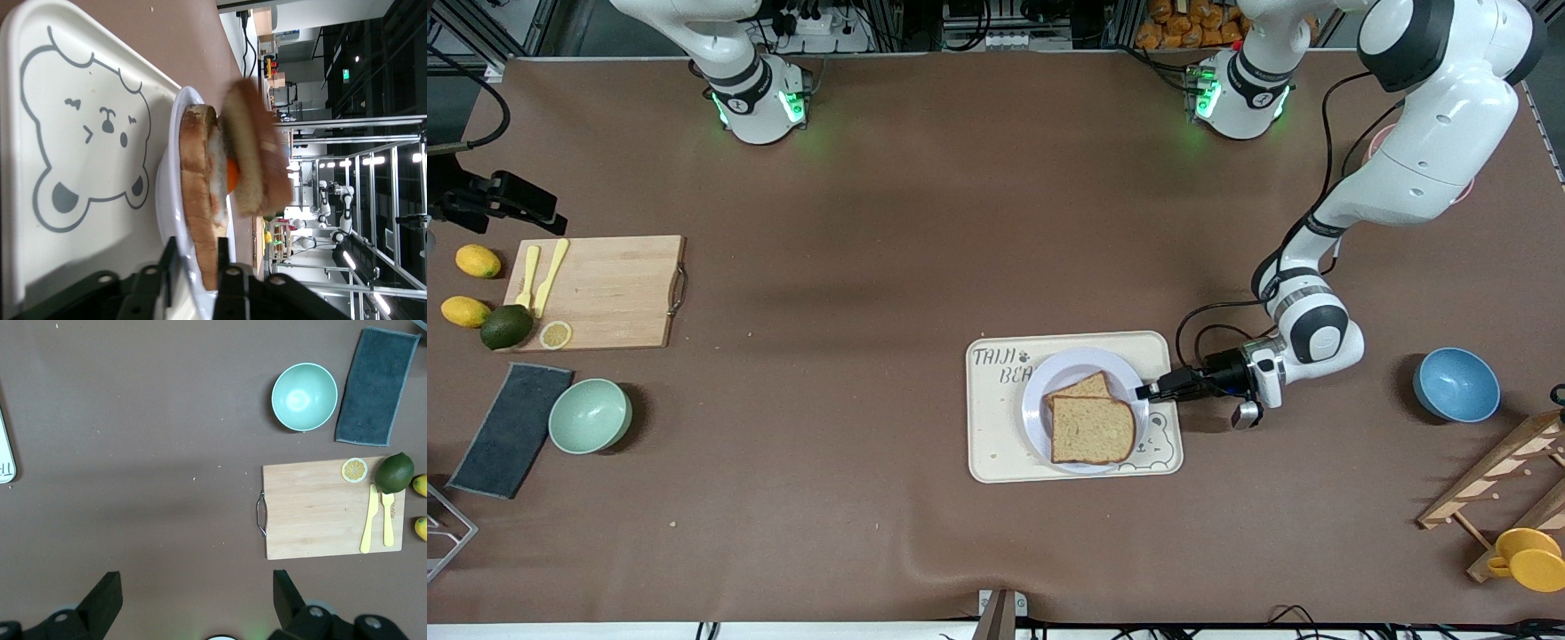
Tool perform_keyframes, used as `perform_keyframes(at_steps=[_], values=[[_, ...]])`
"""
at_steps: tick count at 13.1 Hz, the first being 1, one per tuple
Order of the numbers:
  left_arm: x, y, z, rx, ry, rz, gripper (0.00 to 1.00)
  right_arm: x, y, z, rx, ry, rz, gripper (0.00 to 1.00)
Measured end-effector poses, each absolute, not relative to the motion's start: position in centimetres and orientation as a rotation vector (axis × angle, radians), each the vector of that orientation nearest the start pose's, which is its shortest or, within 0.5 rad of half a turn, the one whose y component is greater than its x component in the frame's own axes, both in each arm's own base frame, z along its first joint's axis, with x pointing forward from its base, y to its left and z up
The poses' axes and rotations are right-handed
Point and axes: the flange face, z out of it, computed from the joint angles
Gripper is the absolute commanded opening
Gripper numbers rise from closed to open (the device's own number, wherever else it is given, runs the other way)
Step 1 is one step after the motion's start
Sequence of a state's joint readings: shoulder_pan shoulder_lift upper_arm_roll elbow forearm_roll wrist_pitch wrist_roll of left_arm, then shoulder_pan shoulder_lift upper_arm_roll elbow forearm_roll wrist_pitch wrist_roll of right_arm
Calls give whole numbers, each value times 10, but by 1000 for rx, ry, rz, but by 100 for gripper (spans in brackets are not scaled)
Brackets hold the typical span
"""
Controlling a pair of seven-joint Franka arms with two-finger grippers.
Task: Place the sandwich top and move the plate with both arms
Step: 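Open the left gripper and withdraw it from the plate rim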
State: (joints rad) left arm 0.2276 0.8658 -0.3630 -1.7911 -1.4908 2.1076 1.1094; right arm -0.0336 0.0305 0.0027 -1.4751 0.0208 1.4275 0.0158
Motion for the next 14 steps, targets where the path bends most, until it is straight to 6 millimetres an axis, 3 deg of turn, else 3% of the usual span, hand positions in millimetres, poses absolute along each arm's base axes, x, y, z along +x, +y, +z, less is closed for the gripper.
perform_keyframes(at_steps=[4, 6, 8, 11, 14], values=[[617, -107, 106, 1788, 53, 184, 100, 549, -14, 640, -3117, 69, 123, 100], [621, -88, 110, 1804, 43, 160, 100, 549, -15, 640, -3117, 69, 123, 100], [632, -67, 128, 1791, 29, 119, 100, 549, -15, 639, -3117, 69, 125, 100], [661, -38, 182, 1844, -12, 50, 100, 549, -15, 639, -3117, 69, 126, 100], [698, -16, 262, 2003, -59, 5, 100, 549, -15, 639, -3117, 70, 128, 100]])
